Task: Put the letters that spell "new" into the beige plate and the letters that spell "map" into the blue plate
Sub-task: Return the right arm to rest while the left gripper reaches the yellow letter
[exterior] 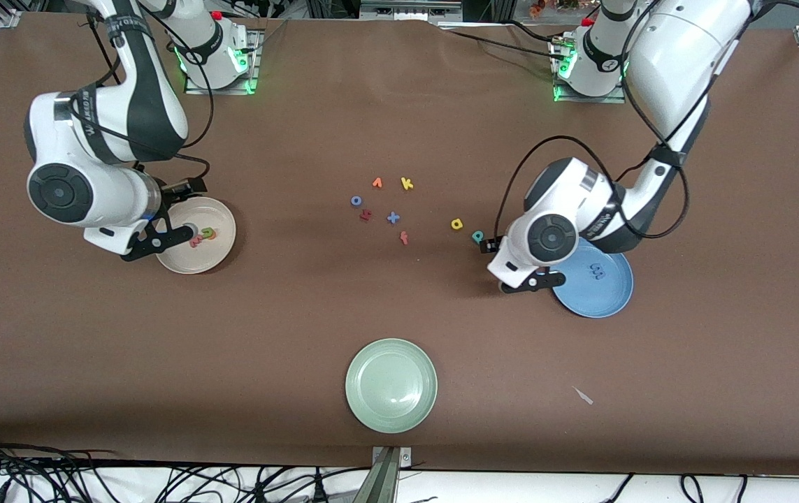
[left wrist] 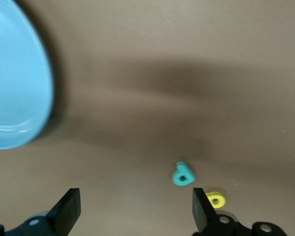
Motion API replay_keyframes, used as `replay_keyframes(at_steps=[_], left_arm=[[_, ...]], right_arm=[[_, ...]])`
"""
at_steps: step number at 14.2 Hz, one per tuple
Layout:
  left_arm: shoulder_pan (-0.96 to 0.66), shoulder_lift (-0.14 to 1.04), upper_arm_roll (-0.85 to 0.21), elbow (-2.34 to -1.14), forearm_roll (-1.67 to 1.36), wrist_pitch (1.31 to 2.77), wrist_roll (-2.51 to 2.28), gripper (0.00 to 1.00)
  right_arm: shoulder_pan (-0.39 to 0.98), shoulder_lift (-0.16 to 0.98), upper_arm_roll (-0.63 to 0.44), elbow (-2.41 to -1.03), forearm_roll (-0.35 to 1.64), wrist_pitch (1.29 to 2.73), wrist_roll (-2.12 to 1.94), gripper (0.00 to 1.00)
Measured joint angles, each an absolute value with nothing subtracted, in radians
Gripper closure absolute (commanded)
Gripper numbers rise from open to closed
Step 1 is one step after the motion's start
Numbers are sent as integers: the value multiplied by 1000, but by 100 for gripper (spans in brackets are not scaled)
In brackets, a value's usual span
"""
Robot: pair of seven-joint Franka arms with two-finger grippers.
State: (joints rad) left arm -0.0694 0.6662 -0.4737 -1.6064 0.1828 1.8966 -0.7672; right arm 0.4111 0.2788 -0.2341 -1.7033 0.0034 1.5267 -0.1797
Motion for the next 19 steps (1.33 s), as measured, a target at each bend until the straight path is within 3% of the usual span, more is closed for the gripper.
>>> replay_keyframes(at_steps=[3,5,6,8,12,19], left_arm=[[-98,695,-474,-1637,183,1994,-825,5],[-117,707,-474,-1662,183,2046,-877,15],[-127,707,-476,-1671,183,2053,-898,21],[-147,707,-491,-1690,182,2065,-927,21],[-162,707,-497,-1798,180,2252,-951,22],[-162,707,-498,-1840,180,2292,-955,34]], right_arm=[[407,269,-250,-1649,4,1439,-153,0],[364,237,-249,-1631,19,1436,-159,0],[323,216,-230,-1629,27,1436,-171,0],[215,167,-143,-1628,17,1436,-173,0],[79,66,-12,-1625,-10,1437,-92,0],[-23,34,40,-1632,-22,1440,-42,0]])
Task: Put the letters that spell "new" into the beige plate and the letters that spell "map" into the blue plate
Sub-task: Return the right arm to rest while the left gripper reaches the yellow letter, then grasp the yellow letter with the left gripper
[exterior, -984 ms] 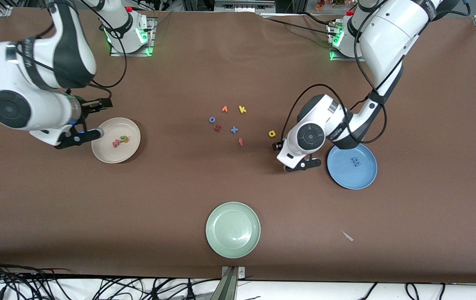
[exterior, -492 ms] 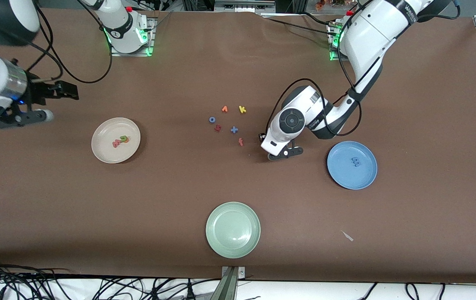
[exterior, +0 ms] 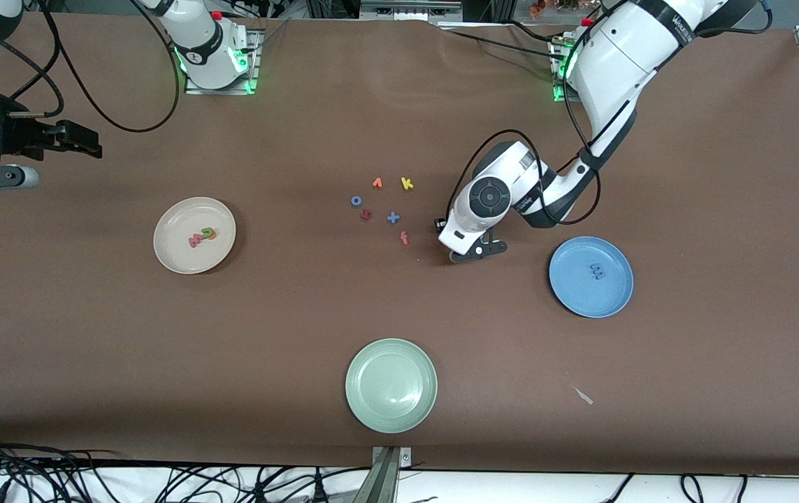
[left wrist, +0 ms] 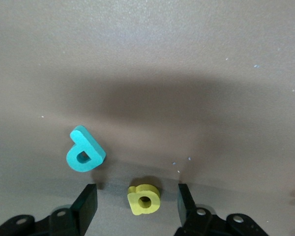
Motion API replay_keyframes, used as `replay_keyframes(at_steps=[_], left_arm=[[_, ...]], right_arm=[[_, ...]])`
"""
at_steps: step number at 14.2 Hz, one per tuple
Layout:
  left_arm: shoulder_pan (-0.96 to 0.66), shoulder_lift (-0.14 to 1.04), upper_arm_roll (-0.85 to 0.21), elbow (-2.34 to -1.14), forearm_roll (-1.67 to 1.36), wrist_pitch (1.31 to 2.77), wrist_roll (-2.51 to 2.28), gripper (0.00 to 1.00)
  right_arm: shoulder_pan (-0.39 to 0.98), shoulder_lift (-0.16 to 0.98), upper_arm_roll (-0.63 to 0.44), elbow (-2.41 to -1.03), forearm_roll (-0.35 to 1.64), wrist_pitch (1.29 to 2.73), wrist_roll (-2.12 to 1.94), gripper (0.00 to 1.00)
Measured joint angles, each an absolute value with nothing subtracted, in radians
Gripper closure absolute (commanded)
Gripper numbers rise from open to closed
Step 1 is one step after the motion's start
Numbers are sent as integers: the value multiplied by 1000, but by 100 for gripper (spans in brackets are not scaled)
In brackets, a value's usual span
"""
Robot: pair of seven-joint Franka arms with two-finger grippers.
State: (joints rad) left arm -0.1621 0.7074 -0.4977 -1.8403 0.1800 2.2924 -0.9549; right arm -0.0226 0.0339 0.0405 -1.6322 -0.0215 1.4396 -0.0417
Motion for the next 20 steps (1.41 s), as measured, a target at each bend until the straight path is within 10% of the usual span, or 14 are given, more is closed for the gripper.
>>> replay_keyframes(at_steps=[6,20], left_arm=[[-163,706,-500,-1841,179,2300,-956,91],[0,593,-493,-1713,180,1997,-632,94]], right_arm=[[-25,35,62,-1633,-22,1463,-34,0],[-25,36,68,-1630,-35,1586,-34,0]])
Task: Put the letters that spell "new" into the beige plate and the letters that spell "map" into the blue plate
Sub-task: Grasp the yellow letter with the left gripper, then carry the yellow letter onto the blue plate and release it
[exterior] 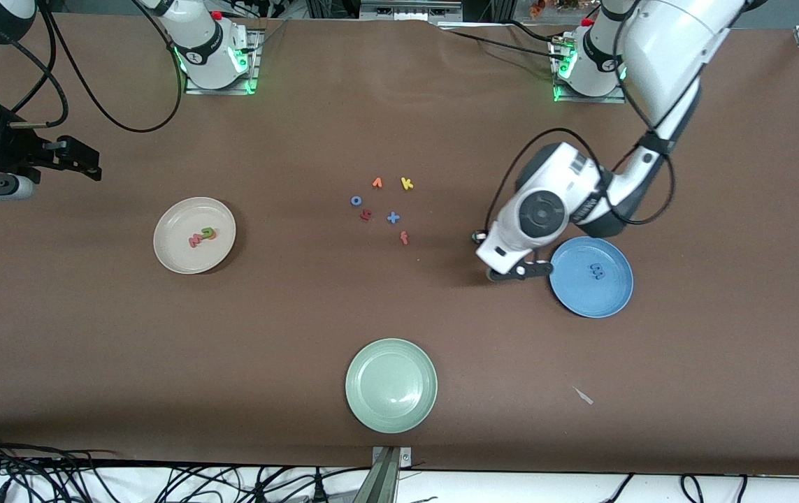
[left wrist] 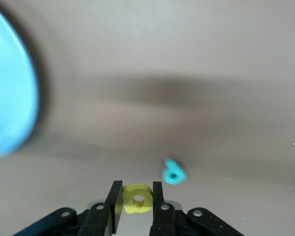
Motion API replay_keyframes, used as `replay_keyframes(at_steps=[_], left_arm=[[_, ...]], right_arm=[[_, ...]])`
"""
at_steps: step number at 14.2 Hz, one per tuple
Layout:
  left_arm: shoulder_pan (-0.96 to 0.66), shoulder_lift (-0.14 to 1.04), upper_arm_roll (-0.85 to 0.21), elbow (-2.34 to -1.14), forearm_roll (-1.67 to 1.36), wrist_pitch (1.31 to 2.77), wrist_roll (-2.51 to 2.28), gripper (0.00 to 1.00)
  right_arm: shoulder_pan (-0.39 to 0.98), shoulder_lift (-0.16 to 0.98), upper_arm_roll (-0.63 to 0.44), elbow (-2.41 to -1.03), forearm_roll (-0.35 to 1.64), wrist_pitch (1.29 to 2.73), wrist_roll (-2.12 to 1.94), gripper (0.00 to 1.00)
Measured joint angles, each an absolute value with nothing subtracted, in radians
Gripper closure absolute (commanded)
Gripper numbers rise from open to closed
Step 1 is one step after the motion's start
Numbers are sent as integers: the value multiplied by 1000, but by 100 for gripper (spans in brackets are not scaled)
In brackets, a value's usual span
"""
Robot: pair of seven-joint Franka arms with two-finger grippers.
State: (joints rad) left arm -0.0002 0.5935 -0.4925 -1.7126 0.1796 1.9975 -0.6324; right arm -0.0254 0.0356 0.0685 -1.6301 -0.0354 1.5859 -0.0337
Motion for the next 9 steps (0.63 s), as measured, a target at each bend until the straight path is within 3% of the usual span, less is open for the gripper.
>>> replay_keyframes(at_steps=[6,7,9], left_arm=[[146,601,-472,-1721,300,1981,-365,90],[171,607,-471,-1725,311,1981,-332,74],[206,626,-470,-1725,313,1981,-294,1]], right_arm=[[-26,36,67,-1630,-35,1585,-34,0],[-26,36,67,-1630,-35,1585,-34,0],[-26,36,66,-1630,-35,1585,-34,0]])
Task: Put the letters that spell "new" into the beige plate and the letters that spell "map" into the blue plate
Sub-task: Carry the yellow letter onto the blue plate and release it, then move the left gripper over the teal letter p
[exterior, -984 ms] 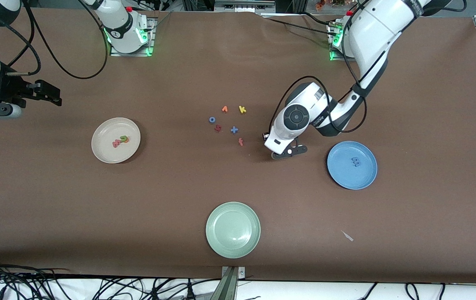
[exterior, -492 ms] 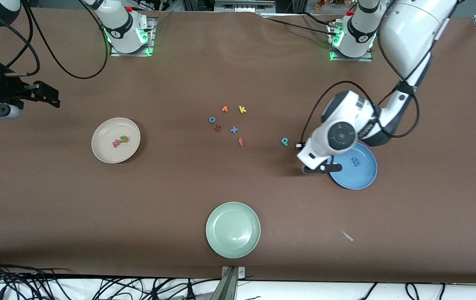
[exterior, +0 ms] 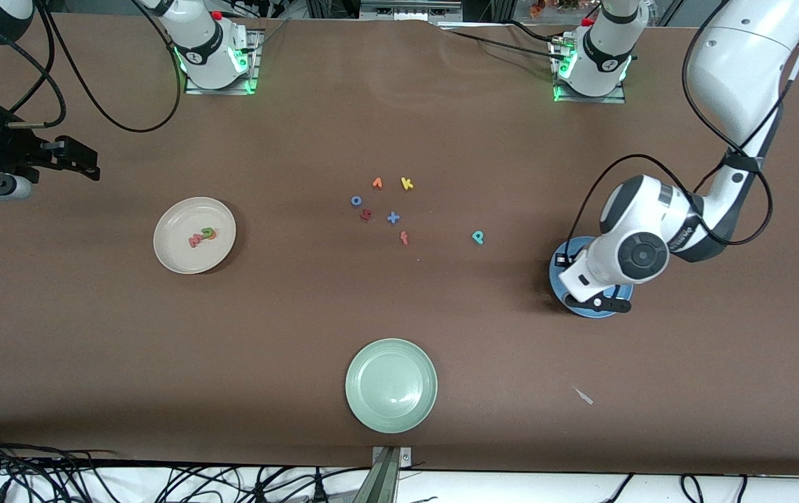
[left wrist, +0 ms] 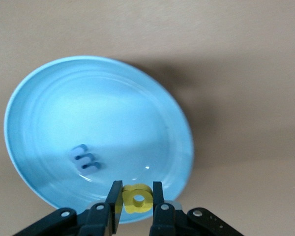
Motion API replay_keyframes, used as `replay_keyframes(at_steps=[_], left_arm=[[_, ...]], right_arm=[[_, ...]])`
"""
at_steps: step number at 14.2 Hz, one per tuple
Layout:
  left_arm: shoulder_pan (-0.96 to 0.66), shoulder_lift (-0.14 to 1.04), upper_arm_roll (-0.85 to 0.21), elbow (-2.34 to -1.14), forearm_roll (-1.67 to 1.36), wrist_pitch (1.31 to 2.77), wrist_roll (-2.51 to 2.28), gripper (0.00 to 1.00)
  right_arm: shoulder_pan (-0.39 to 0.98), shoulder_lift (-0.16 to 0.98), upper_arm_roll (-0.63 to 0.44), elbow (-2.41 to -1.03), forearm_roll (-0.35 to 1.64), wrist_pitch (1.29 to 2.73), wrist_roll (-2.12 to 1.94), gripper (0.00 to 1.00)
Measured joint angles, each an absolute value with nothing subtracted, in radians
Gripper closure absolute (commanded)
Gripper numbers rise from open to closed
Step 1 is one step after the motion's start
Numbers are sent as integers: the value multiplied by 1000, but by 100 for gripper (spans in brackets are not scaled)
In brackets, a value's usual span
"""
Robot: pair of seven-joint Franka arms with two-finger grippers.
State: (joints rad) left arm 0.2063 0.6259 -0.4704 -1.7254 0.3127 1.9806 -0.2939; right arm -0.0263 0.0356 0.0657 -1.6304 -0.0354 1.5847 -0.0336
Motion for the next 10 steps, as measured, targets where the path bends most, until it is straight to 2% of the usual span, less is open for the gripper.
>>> replay_keyframes(at_steps=[7,9,10], left_arm=[[175,638,-511,-1717,313,1982,-379,2],[111,638,-519,-1717,302,1982,-489,12],[71,638,-521,-1717,272,1982,-547,14]], right_arm=[[-26,36,65,-1630,-35,1585,-34,0],[-26,36,65,-1630,-35,1585,-34,0],[-26,36,65,-1630,-35,1584,-34,0]])
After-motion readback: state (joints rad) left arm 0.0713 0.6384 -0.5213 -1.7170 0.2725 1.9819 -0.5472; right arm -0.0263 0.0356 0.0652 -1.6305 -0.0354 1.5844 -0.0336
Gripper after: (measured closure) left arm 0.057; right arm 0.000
